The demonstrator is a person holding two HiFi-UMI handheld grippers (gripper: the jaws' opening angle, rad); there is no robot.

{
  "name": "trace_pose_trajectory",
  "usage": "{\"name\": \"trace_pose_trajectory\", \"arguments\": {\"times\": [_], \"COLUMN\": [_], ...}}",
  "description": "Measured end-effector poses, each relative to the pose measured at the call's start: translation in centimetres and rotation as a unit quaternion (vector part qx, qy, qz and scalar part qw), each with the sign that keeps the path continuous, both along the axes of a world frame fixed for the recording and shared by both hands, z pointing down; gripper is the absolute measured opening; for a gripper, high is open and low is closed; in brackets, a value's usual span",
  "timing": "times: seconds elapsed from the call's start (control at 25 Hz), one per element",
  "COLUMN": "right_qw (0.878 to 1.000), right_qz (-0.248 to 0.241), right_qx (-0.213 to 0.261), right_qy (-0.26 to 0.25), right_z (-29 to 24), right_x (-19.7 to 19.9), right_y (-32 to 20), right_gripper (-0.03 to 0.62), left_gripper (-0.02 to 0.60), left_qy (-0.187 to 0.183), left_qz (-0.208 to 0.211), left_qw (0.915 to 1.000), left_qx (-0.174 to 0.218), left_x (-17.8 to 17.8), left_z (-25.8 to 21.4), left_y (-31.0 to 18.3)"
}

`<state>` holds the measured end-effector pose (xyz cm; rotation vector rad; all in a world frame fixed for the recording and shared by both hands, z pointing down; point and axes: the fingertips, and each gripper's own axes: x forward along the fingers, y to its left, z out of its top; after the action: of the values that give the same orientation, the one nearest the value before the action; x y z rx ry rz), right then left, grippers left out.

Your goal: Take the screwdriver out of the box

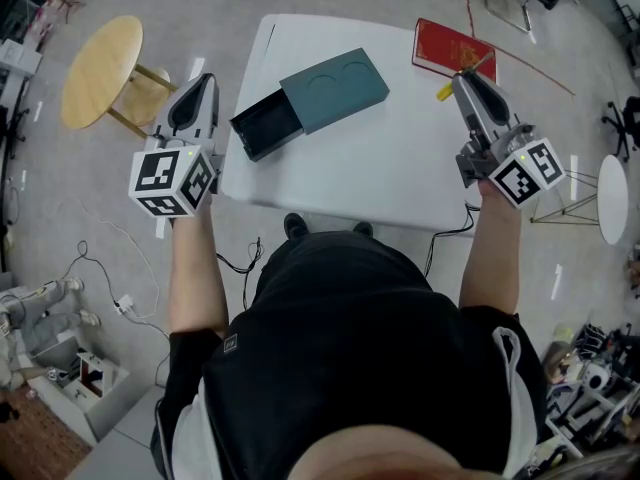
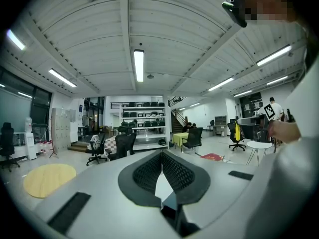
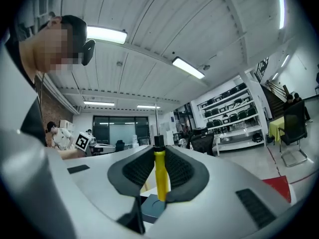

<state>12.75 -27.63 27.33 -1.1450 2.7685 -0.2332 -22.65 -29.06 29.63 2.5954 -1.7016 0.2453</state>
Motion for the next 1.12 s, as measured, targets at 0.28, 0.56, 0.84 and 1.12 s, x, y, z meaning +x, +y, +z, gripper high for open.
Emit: {"name": "trace_pose_trajectory", "arguments": {"times": [0.28,0.56,0.84,1.12], "right_qw": [1.000,1.000,1.000,1.000], "right_qz": [-0.009,-0.009,-0.013,-0.015], "right_qx": [0.006,0.003,0.001,-0.002], "right_qy": [-0.005,-0.002,-0.001,-0.003], "right_z": [0.0,0.4,0.8,0.8], "right_x": [-0.6,-0.9,-1.7,-1.9], "right_y": [0.2,-0.3,-0.5,-0.5], "right_gripper": [0.083,0.083,0.083,0.083], "left_gripper": [0.017,0.017,0.017,0.017], "left_qy": [0.002,0.006,0.009,0.009], "left_qz": [0.001,-0.002,0.001,-0.002], "left_qw": [1.0000,0.9999,0.9999,0.9999], "left_qx": [-0.005,-0.009,-0.015,-0.013], "left_x": [0.1,-0.2,-0.2,-0.5], "left_z": [0.5,1.0,1.8,1.4], "left_y": [0.2,-0.3,-0.3,-0.4]}}
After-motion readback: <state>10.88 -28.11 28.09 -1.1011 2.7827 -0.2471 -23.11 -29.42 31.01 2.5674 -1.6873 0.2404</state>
